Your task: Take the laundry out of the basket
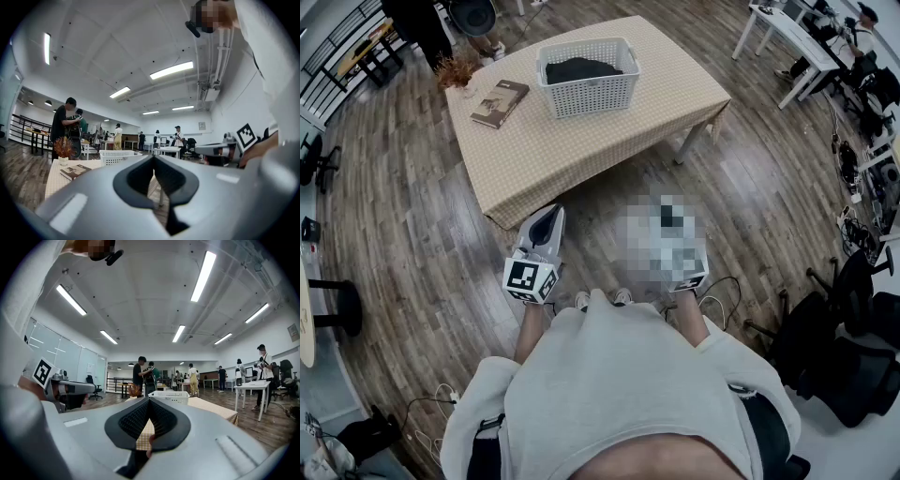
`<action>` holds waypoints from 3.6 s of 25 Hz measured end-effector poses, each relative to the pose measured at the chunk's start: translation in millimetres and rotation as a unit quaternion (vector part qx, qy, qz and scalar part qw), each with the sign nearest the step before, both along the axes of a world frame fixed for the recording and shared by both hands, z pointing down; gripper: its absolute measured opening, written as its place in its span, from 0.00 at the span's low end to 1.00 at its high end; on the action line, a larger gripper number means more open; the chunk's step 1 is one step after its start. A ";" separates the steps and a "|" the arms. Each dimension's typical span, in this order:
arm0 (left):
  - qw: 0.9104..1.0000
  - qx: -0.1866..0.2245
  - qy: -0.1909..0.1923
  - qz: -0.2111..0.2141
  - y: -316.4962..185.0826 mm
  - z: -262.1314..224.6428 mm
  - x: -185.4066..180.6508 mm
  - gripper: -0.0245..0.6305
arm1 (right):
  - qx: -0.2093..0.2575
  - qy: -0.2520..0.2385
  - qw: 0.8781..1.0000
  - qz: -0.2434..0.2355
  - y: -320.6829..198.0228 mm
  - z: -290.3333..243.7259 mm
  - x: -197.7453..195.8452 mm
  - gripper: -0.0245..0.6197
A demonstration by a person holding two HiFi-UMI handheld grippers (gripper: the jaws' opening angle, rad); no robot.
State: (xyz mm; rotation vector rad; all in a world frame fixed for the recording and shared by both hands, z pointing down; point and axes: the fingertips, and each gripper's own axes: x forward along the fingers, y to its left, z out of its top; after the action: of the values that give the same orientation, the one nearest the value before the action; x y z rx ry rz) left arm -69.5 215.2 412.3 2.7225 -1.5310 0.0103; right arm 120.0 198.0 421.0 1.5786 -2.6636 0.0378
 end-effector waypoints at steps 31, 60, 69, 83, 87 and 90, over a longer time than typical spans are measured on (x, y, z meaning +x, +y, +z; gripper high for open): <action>0.999 -0.005 -0.001 -0.040 0.2 2.7 36.0 0.05 | -0.007 -0.015 0.999 -0.050 -6.2 12.6 29.9 0.04; 0.998 -0.004 0.030 -0.047 -110.1 29.8 33.3 0.05 | -0.008 0.001 0.998 -0.062 -102.3 34.6 34.6 0.04; 0.999 0.005 0.031 -0.019 -224.1 20.5 6.7 0.05 | -0.005 0.001 0.999 -0.051 -209.4 26.4 -7.5 0.04; 0.999 0.010 0.047 0.004 -394.9 -11.0 -73.6 0.05 | 0.002 0.009 0.999 -0.031 -376.1 -6.6 -90.9 0.04; 0.999 0.013 0.051 0.007 -423.7 -12.2 -92.2 0.05 | 0.009 0.013 1.000 -0.022 -406.2 -12.4 -104.3 0.04; 0.998 0.009 0.057 0.007 -437.1 -9.3 -99.5 0.05 | 0.006 0.017 1.000 -0.020 -415.7 -11.6 -109.9 0.04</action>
State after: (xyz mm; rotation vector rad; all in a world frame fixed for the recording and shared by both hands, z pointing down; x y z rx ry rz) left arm -169.0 -221.8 403.0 2.6954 -1.4883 -0.1566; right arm 10.1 -217.7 409.4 1.5154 -2.6722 -0.0055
